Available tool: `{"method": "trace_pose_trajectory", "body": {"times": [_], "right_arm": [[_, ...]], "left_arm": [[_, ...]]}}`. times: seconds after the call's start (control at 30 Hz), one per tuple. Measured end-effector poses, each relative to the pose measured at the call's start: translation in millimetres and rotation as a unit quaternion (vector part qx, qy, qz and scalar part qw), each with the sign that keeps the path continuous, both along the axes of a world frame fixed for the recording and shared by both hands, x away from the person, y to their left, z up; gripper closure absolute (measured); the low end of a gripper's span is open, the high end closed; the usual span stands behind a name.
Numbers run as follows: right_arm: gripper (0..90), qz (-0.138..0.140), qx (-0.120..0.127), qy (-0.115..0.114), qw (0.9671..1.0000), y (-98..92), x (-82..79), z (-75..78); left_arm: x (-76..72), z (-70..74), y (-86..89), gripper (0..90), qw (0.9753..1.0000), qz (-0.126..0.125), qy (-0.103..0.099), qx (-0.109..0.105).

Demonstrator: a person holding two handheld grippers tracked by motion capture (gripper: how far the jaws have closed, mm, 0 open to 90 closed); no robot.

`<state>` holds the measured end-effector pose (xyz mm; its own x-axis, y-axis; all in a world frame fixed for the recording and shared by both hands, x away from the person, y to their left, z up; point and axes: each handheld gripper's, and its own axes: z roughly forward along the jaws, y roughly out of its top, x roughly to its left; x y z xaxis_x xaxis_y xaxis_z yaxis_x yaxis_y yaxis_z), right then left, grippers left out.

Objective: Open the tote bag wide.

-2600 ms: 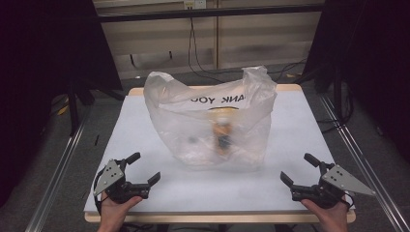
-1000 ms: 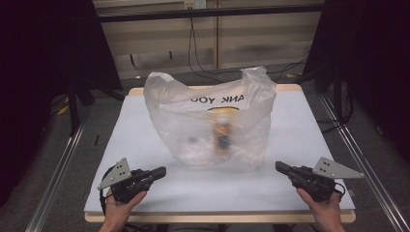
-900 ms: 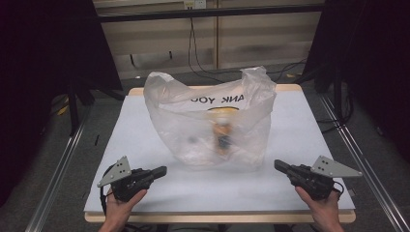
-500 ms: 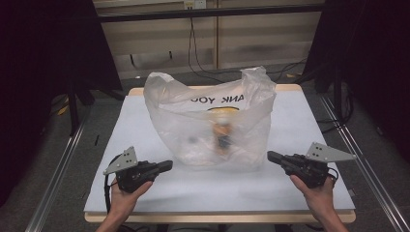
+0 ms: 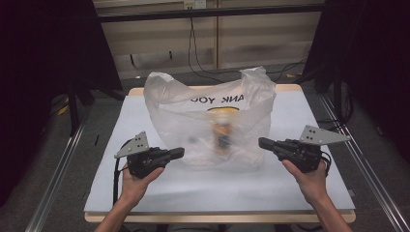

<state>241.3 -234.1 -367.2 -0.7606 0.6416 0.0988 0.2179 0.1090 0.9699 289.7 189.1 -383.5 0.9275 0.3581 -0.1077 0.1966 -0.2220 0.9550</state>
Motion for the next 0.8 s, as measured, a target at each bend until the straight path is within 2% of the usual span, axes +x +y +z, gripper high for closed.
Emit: {"method": "trace_pose_trajectory", "body": {"times": [0.13,0.23,0.37,0.5,0.67,0.8], "right_arm": [[90.0,0.009,0.005,-0.003,0.9999,2.5,5.8,7.3],[90.0,0.014,0.010,-0.002,0.9999,3.6,10.3,11.8],[90.0,0.016,0.010,-0.003,0.9998,5.2,14.9,19.0],[90.0,0.019,-0.004,-0.009,0.9998,9.2,18.0,27.7],[90.0,0.024,-0.006,-0.016,0.9996,14.3,21.0,40.5],[90.0,0.029,-0.002,-0.023,0.9993,16.7,25.2,52.4]], "left_arm": [[4.1,5.8,-6.1,90.0,1.0000,-0.001,-0.006,-0.008],[9.0,8.8,-9.2,90.0,0.9998,-0.003,-0.001,-0.018],[12.2,15.9,-12.8,90.0,0.9999,-0.003,-0.006,-0.009],[13.1,26.6,-15.8,90.0,0.9998,-0.007,-0.016,-0.007],[16.9,40.1,-18.4,90.0,0.9995,-0.017,-0.020,-0.019],[19.1,50.2,-21.7,90.0,0.9992,-0.023,-0.027,-0.018]]}}
